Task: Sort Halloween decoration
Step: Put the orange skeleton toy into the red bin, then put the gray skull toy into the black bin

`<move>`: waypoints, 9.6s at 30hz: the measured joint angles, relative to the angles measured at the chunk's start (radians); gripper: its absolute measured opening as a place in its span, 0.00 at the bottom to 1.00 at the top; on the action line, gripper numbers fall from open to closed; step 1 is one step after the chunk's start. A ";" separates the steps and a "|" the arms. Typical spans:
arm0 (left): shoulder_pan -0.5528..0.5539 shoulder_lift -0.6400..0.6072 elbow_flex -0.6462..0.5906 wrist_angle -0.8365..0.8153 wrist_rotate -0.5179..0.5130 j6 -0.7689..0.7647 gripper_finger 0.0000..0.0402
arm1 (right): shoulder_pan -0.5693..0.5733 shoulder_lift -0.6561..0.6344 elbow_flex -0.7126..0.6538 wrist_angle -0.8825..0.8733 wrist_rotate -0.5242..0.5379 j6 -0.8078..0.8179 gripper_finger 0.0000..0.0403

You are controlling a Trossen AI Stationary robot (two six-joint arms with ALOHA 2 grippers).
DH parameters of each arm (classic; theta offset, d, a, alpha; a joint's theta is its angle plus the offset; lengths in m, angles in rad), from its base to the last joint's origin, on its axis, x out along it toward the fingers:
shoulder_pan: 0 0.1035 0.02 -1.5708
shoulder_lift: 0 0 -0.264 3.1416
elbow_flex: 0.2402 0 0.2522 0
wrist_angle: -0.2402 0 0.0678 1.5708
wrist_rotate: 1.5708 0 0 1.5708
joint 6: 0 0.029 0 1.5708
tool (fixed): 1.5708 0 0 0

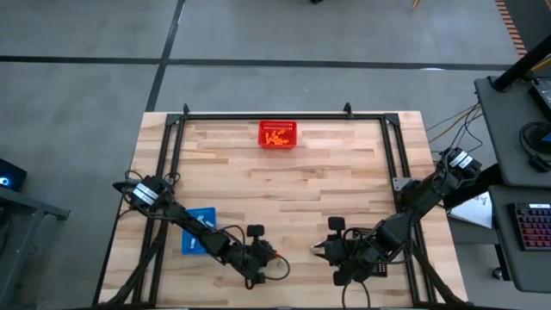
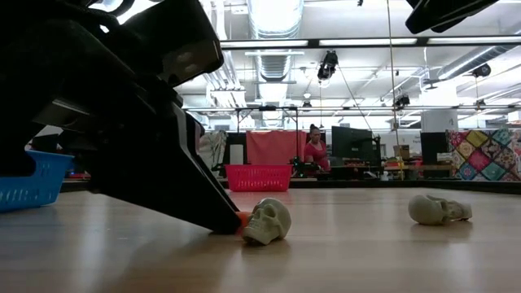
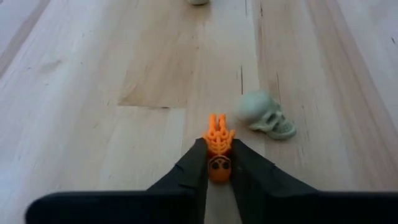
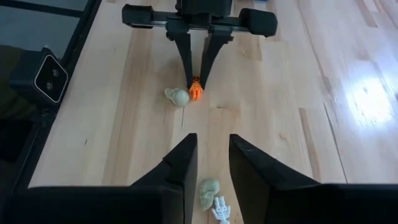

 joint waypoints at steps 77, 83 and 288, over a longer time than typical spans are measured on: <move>1.088 -0.045 0.463 -0.666 0.370 0.756 0.04 | -0.570 -0.006 -0.002 -0.057 -0.222 -0.442 0.13; 1.098 0.004 0.510 -0.726 0.312 0.744 0.05 | -0.570 -0.006 -0.002 -0.058 -0.222 -0.443 0.13; 0.441 -0.809 -0.319 -0.052 0.238 0.187 0.19 | -0.144 0.069 0.275 -0.702 -0.557 0.294 0.18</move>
